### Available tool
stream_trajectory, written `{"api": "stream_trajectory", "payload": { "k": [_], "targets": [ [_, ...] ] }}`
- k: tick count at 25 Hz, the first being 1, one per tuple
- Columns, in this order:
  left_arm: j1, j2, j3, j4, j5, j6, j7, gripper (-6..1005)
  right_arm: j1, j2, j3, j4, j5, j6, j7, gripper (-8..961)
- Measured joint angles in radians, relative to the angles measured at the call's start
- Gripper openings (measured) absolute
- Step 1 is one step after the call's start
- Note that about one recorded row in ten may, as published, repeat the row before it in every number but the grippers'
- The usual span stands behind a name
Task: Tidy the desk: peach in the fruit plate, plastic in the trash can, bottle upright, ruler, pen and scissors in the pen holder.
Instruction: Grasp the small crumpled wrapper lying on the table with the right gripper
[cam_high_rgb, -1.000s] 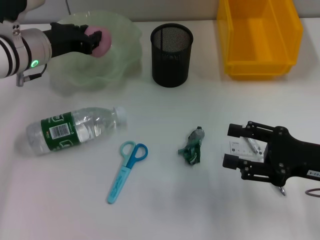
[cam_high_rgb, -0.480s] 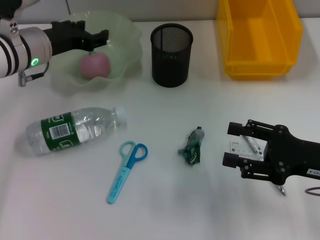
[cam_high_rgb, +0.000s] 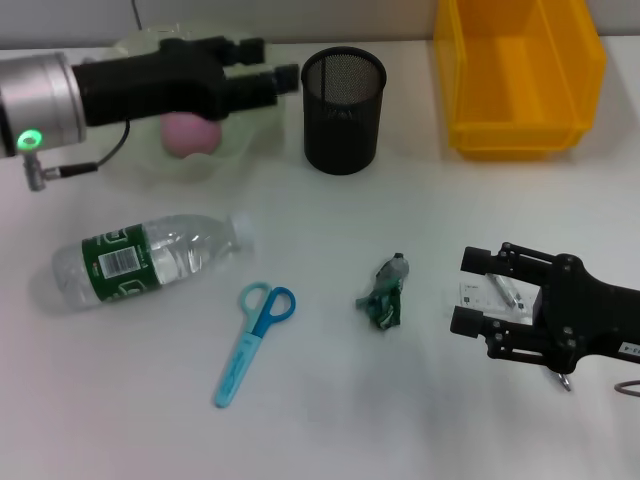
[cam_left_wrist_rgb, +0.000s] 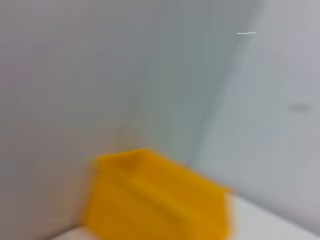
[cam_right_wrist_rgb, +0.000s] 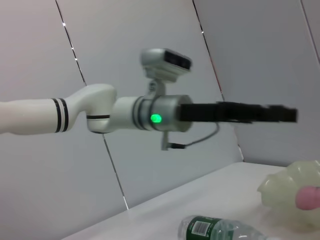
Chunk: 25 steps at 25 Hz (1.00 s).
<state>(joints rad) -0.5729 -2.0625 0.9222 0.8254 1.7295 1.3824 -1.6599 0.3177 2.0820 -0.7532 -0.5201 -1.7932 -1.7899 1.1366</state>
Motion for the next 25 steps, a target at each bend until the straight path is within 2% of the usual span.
{"api": "stream_trajectory", "payload": {
  "k": [1,2,5,8,11,19,25],
  "targets": [
    [0.022,0.000,-0.004,0.001,-0.021,0.122,0.079,674,-0.004,-0.001,0.001,0.001,0.000,0.001,0.000,766],
    [0.022,0.000,-0.004,0.001,-0.021,0.122,0.079,675,-0.004,-0.001,0.001,0.001,0.000,0.001,0.000,766],
    [0.052,0.000,0.007,0.015,-0.005,0.232,0.143,675,-0.012,-0.003,0.008,-0.001,0.000,0.001,0.000,766],
    [0.075,0.001,0.016,0.044,0.085,0.302,0.144,675,-0.021,-0.003,0.015,-0.008,0.000,0.000,0.000,767],
    [0.099,-0.003,0.014,0.046,0.120,0.388,0.173,674,-0.025,-0.005,0.040,-0.011,0.000,-0.002,0.000,767],
    [0.137,-0.008,0.015,-0.026,0.015,0.421,0.277,675,-0.024,-0.005,0.082,-0.037,0.000,-0.011,0.017,767],
    [0.138,-0.006,0.015,-0.056,0.005,0.421,0.283,673,-0.014,-0.005,0.109,-0.100,0.000,-0.046,0.096,766]
  ]
}}
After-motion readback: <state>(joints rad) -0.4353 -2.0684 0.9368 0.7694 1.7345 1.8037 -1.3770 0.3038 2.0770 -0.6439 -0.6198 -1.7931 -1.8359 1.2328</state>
